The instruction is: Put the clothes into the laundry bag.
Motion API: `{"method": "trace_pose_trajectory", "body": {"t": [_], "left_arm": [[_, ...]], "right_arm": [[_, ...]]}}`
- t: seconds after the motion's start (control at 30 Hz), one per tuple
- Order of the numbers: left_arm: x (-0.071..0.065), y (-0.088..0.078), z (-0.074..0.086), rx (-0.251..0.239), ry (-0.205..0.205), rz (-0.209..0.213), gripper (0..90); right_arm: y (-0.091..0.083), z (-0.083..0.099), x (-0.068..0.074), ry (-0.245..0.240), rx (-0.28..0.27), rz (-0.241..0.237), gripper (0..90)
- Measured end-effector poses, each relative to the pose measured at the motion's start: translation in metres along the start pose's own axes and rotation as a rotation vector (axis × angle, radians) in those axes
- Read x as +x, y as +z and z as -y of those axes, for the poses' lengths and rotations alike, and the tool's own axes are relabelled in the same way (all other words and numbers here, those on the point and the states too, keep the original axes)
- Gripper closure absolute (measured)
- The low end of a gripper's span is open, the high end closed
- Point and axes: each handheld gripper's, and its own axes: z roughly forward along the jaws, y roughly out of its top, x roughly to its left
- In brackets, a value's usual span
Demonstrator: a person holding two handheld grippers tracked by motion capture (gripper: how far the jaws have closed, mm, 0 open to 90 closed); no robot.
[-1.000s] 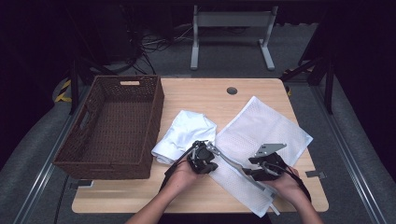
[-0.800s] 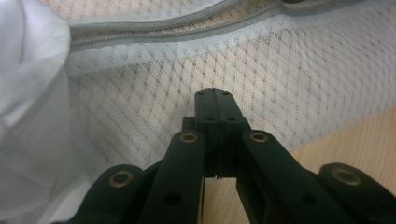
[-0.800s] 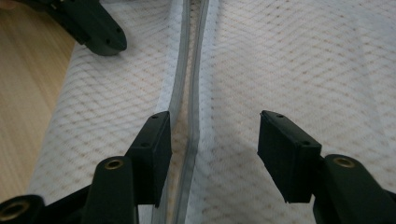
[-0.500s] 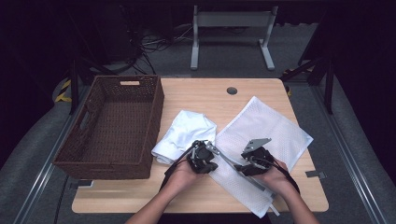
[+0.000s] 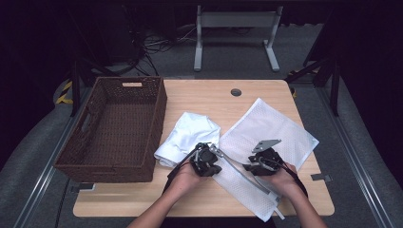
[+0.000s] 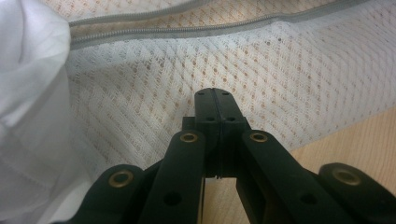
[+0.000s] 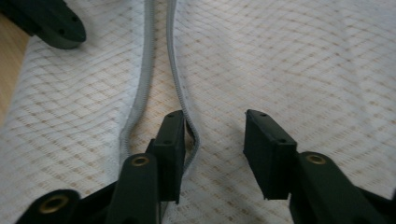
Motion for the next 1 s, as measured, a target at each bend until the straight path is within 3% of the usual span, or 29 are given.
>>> {"method": "trace_pose_trajectory", "body": {"t": [0.17, 0.3, 0.43, 0.63, 1.0], "left_arm": [[0.000, 0.000, 0.000, -0.001, -0.002, 0.004, 90.0], [0.000, 0.000, 0.000, 0.000, -0.001, 0.001, 90.0], [0.000, 0.000, 0.000, -0.001, -0.001, 0.002, 90.0], [0.001, 0.000, 0.000, -0.003, -0.002, 0.006, 90.0], [0.000, 0.000, 0.000, -0.001, -0.004, 0.004, 90.0]], "right_arm": [[0.000, 0.001, 0.001, -0.002, -0.001, -0.010, 58.5], [0.000, 0.000, 0.009, -0.067, 0.001, -0.024, 58.2], [-0.001, 0.001, 0.008, -0.066, 0.005, -0.026, 72.4], [-0.003, 0.005, -0.001, -0.013, -0.004, -0.038, 87.5], [-0.016, -0.001, 0.000, -0.039, -0.042, -0.033, 88.7]]}}
